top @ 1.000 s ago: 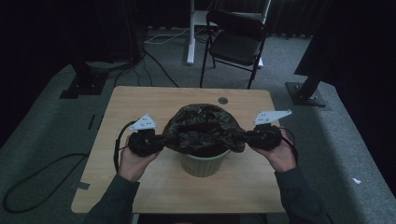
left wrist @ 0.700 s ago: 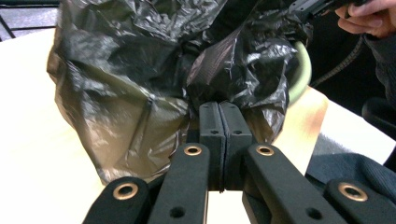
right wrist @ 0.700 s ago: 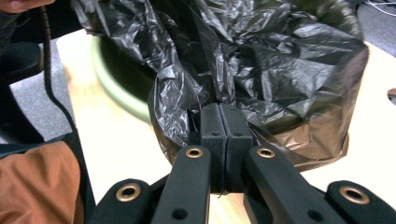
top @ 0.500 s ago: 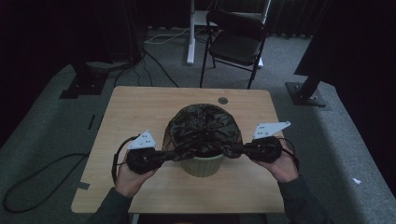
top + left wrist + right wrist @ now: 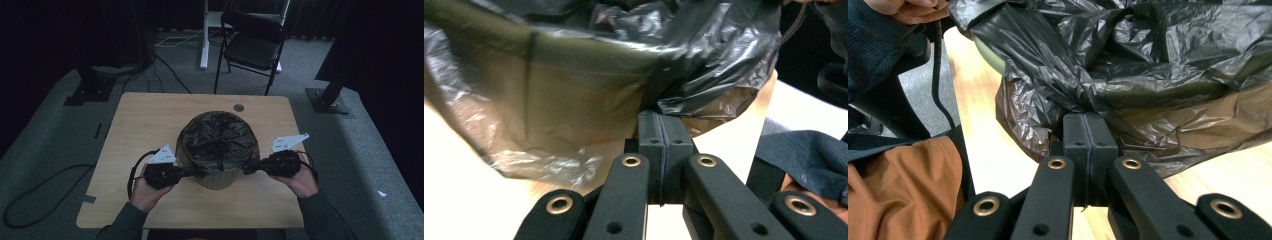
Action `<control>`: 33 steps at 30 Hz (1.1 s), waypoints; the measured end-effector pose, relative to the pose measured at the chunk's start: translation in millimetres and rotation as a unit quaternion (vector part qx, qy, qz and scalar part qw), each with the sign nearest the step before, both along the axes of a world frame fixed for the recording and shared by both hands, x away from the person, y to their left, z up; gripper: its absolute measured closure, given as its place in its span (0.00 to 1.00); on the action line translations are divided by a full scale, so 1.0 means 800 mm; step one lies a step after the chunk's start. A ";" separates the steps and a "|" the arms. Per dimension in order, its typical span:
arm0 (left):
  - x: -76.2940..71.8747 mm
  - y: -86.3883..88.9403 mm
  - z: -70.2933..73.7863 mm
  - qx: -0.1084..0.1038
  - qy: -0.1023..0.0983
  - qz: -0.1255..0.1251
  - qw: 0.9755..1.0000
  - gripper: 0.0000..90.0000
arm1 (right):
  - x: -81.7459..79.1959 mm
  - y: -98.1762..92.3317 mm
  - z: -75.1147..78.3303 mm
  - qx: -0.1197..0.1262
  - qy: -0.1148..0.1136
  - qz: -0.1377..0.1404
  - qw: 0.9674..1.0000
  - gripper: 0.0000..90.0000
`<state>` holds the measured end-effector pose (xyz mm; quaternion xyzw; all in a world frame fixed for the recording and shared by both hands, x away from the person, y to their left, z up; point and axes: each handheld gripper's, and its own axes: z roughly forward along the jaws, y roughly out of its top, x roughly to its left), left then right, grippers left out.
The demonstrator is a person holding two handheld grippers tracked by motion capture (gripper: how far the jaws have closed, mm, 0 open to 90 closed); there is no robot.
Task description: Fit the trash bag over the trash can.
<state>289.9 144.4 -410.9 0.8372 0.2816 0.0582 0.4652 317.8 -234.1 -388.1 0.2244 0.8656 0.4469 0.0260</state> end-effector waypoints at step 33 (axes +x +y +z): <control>0.020 0.021 -0.038 0.022 0.046 0.043 0.998 0.92 | 0.015 -0.019 -0.038 -0.050 0.034 -0.059 0.996 1.00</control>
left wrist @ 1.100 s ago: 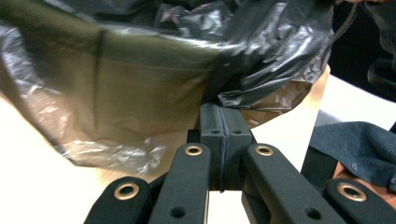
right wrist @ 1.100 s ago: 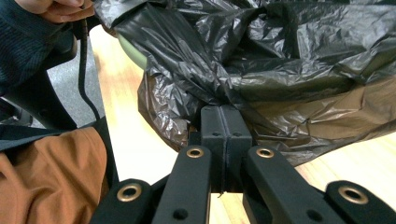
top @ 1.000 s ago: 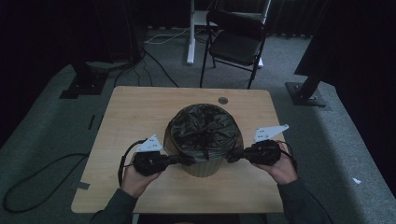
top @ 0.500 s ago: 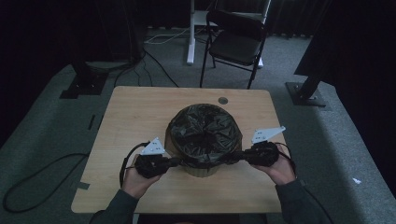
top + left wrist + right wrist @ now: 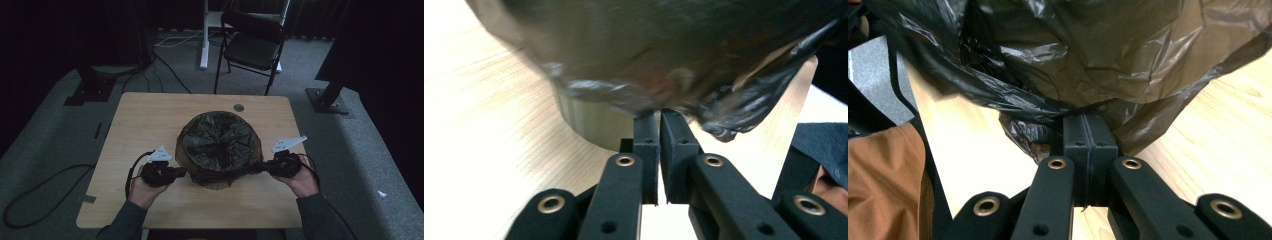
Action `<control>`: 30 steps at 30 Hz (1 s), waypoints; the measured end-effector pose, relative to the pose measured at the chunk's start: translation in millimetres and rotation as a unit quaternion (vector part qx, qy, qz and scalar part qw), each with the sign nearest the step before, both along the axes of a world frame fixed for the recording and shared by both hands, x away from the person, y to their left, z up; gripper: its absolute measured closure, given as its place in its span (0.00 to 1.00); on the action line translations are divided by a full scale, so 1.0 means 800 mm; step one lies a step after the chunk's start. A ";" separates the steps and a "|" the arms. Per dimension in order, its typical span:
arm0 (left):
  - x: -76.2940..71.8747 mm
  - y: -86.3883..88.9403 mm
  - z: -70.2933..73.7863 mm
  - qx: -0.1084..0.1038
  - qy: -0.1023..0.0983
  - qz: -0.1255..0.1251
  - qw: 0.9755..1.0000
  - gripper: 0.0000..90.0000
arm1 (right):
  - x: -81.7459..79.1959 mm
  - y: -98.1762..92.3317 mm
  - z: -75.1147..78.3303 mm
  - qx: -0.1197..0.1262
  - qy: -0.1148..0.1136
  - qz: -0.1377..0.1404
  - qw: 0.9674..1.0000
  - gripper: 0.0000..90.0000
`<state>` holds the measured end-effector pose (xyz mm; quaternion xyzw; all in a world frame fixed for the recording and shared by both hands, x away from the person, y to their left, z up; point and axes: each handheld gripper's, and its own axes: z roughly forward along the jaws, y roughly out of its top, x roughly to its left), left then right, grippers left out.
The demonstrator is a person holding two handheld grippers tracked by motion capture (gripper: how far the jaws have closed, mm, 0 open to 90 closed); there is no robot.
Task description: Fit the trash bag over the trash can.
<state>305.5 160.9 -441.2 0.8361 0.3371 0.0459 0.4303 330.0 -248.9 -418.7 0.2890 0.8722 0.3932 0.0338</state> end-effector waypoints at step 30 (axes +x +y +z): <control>0.019 -0.020 0.107 -0.068 -0.076 -0.055 0.993 0.66 | 0.000 -0.005 0.033 0.055 -0.056 -0.021 0.997 0.65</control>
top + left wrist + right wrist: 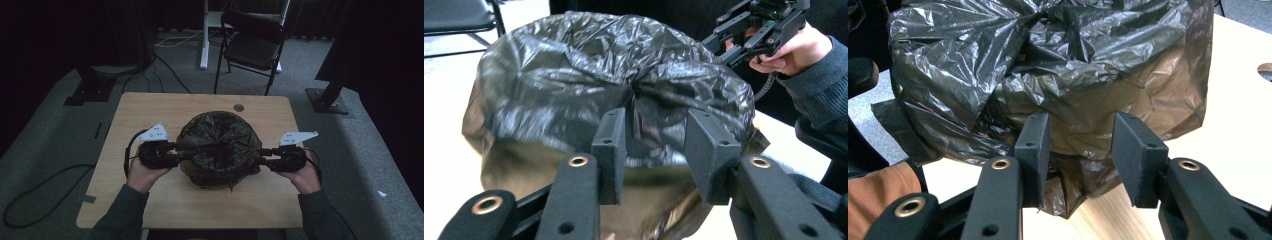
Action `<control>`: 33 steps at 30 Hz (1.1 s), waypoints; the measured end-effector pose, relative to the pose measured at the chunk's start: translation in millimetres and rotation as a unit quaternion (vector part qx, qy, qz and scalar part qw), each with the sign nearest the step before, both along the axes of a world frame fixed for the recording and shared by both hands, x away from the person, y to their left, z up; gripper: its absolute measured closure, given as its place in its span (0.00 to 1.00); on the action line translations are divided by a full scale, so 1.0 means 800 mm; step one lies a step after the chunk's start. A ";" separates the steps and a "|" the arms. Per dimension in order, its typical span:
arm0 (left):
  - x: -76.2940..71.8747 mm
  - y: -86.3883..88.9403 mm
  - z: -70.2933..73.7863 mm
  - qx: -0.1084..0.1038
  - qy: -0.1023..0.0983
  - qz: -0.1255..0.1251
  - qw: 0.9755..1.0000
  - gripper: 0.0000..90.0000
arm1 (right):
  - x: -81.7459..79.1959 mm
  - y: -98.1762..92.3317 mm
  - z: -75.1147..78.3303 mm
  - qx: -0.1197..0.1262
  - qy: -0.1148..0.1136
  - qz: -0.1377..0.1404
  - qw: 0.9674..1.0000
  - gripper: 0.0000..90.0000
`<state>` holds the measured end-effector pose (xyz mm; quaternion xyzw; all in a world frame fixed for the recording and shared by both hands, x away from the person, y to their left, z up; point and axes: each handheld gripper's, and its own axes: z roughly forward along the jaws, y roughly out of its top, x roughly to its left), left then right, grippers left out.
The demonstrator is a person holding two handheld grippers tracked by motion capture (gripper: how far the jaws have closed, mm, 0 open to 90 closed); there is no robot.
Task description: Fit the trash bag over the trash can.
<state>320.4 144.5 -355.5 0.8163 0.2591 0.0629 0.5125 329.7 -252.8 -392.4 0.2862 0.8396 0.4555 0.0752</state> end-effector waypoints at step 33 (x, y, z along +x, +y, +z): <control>0.080 -0.079 0.029 0.047 -0.014 -0.042 0.998 0.63 | 0.004 0.004 0.000 0.004 -0.001 -0.002 1.000 0.64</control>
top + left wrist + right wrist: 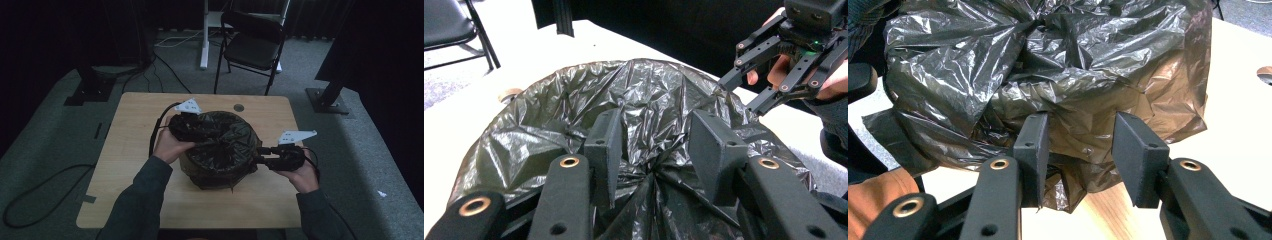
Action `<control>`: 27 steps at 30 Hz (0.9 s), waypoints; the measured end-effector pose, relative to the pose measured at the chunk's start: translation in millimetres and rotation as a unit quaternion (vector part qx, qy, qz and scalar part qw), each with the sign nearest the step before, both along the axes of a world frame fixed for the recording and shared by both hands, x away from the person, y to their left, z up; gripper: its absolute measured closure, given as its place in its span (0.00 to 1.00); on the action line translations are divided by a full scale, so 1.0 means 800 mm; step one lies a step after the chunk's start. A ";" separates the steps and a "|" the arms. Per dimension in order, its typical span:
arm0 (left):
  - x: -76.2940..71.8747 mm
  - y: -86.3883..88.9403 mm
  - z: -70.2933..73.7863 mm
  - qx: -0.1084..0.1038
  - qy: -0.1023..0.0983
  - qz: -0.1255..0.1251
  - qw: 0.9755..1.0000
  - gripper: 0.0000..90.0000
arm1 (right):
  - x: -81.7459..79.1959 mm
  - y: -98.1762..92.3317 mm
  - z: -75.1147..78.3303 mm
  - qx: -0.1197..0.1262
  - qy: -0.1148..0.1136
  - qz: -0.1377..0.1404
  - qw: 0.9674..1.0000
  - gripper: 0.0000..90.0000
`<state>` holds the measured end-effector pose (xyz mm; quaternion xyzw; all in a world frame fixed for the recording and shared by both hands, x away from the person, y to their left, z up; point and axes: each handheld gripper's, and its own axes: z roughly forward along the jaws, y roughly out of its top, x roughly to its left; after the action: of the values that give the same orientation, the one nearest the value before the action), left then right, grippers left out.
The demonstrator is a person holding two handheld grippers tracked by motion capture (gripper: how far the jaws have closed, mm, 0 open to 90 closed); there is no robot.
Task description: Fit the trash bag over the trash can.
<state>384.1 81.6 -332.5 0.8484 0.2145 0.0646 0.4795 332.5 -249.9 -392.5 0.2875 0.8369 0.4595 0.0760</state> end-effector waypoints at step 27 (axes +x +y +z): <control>0.015 -0.024 -0.007 0.017 0.005 -0.025 1.000 0.61 | -0.001 0.001 -0.006 -0.005 0.004 0.001 1.000 0.64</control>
<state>395.7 62.1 -338.1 0.8619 0.1949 0.0520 0.4653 331.5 -249.4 -397.6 0.2882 0.8399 0.4539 0.0737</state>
